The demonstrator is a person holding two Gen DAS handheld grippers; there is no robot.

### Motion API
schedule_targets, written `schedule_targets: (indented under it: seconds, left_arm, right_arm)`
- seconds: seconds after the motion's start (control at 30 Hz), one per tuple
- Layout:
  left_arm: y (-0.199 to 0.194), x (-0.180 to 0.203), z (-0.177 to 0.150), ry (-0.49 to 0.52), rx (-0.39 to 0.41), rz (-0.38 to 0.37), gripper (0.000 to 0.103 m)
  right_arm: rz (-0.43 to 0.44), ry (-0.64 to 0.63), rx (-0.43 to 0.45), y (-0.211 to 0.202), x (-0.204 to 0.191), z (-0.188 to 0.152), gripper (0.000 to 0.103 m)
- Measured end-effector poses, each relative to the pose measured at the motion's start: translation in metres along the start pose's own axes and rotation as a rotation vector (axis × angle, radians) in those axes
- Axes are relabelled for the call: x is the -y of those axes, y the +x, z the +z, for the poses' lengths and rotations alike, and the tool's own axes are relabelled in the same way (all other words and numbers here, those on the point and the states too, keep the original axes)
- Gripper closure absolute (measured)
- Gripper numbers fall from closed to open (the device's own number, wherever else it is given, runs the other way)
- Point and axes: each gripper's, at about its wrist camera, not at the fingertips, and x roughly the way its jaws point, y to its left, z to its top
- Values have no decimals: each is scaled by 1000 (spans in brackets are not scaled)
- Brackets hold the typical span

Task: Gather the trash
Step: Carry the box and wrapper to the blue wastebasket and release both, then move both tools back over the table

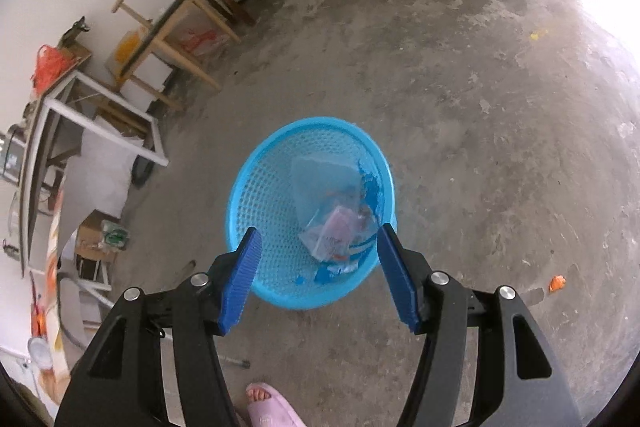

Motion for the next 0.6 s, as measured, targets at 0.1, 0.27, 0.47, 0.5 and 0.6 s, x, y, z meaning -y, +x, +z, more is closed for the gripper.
schedule_targets:
  seconds: [0.1,0.27,0.47,0.5,0.6]
  left_arm:
    - [-49,-9,-28,8,62,4,18]
    - [-122,-37,-88,-1,137,92,18]
    - [-199,-66,-164,-60,203,286,18]
    - [-210,-70,-176,-72,220,316,18]
    - [-233,-79,-199,-101,255,373,17]
  right_arm:
    - [33,-18,-7,-23,-8,-18,44]
    - [91,-105,-35,-55,-42,-45,33]
    - [180,-305,-63,-87,-116,-79,25]
    - [203,-339,-74,-91,-132,-84,25]
    - [271,-450,-94,-103,-183,-99,25]
